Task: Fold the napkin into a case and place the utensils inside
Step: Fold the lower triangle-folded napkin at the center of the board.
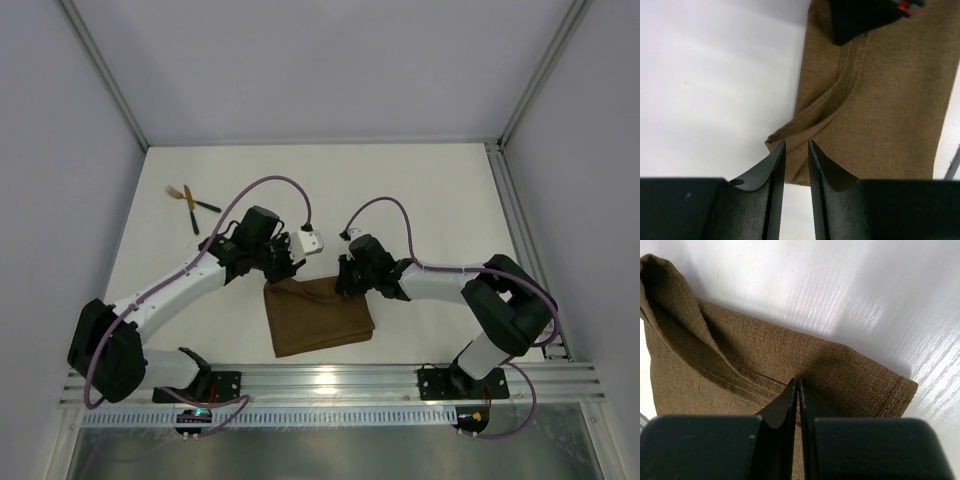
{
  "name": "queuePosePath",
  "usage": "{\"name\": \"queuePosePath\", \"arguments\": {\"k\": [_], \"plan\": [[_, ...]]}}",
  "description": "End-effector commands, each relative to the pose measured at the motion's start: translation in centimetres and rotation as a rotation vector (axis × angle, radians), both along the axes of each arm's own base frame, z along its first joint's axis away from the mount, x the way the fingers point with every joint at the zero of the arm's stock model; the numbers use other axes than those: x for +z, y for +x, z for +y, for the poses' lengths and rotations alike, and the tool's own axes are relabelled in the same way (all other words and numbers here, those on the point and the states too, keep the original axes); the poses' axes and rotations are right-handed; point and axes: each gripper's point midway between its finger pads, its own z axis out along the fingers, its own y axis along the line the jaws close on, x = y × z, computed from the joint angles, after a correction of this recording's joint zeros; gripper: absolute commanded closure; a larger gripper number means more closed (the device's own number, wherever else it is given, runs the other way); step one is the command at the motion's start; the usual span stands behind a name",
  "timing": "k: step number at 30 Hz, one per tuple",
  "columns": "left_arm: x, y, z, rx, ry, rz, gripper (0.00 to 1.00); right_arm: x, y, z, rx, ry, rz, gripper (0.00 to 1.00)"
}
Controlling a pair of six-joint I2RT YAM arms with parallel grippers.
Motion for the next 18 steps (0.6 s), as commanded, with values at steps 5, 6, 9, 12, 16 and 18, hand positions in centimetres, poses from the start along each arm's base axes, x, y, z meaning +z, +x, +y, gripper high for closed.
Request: {"name": "queuePosePath", "arguments": {"k": [5, 6, 9, 12, 16, 18], "plan": [[-4.7, 5.6, -0.5, 0.299, 0.071, 0.045, 0.73, -1.3, -0.2, -1.2, -0.031, -0.045, 0.012, 0.92], [-5.0, 6.1, -0.6, 0.327, 0.071, 0.039, 0.71, -1.4, -0.2, -1.1, -0.031, -0.045, 0.012, 0.92], [-4.9, 8.0, -0.5, 0.396, 0.079, -0.003, 0.69, -1.4, -0.3, -1.1, -0.028, -0.042, 0.014, 0.92], [-4.6, 8.2, -1.0, 0.412, 0.058, 0.013, 0.69, -1.5, -0.3, -1.1, -0.026, -0.04, 0.015, 0.92], [-5.3, 7.6, -1.1, 0.408, 0.068, 0.051, 0.69, -1.8, -0.3, -1.2, -0.036, -0.039, 0.016, 0.92], [-6.0, 7.5, -1.0, 0.414, 0.082, 0.072, 0.69, -1.8, -0.4, -1.1, -0.034, -0.037, 0.018, 0.92]]}}
